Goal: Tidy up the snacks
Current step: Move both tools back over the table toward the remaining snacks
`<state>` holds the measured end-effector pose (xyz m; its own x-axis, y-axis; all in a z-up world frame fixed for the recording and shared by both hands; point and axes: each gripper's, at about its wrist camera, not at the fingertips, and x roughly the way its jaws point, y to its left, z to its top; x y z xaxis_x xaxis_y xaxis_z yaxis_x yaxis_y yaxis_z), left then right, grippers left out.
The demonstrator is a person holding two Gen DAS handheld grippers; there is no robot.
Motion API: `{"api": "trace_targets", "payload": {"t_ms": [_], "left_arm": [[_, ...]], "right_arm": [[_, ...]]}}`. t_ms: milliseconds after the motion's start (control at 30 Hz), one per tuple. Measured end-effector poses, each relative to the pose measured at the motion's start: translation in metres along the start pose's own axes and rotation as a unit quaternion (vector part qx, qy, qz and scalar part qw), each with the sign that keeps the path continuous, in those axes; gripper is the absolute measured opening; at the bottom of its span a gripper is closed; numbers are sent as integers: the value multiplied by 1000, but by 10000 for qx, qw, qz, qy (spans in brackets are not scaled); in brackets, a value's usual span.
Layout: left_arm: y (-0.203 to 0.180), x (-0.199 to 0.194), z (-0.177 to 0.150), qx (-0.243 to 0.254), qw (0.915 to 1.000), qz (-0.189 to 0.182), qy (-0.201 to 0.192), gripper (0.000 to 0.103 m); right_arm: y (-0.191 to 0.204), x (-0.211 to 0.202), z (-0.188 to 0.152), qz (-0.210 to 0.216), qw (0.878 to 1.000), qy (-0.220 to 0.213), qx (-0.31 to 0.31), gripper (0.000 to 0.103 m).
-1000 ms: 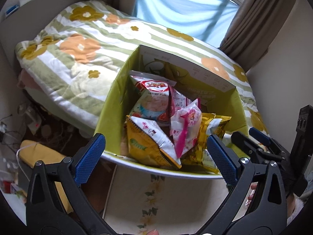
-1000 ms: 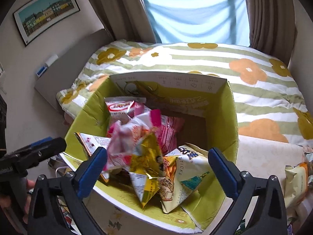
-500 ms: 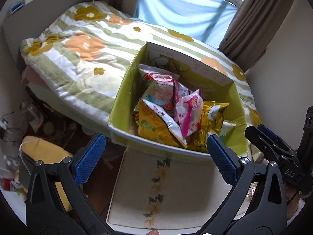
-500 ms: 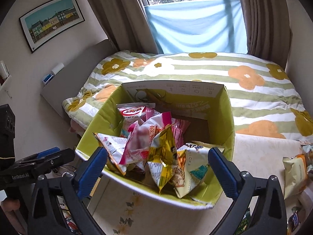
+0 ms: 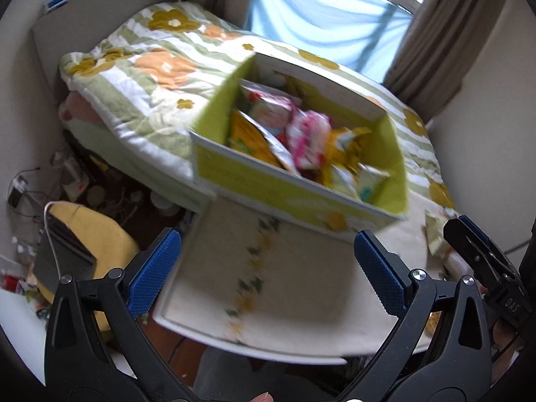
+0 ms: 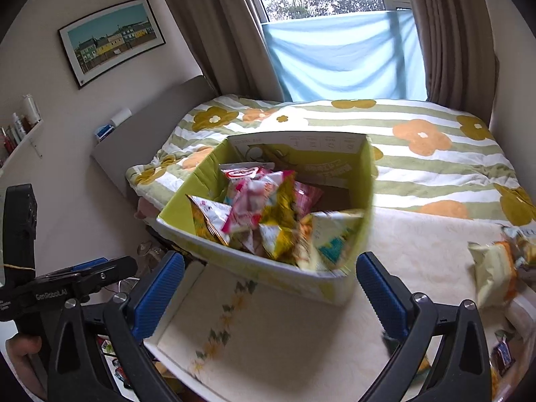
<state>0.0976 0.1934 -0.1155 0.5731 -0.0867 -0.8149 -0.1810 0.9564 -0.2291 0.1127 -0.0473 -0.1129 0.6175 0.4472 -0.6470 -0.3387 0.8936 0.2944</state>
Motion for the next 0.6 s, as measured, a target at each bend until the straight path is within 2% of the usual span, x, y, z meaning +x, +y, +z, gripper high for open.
{"api": "trace_targets", "payload": {"t_ms": [133,200,233,400,567,600], "left_arm": [[-46,-4,-26,316,9994,-152,35,103],[-74,-4,-38,471,9985,-289,65,103],[-87,-3,-44,543,9978,-366,87,103],[-149,5,-69,942,9929,-691,213,103],[-199,32,-92,1167,9869,-953,573,103],[-208,36,-96,1180,9862,-977,625,103]], "right_arm": [[-21,-28,-19,-142,9999,-45,68,102],[-47,-54,-38,-337,9992,-56,204,102],[-47,-54,-38,-337,9992,-56,204,102],[-96,-95,-66,-708,9961,-14,528,102],[-148,-127,-95,-1142,9902,128,790,102],[-148,-127,-95,-1142,9902,128,790,102]]}}
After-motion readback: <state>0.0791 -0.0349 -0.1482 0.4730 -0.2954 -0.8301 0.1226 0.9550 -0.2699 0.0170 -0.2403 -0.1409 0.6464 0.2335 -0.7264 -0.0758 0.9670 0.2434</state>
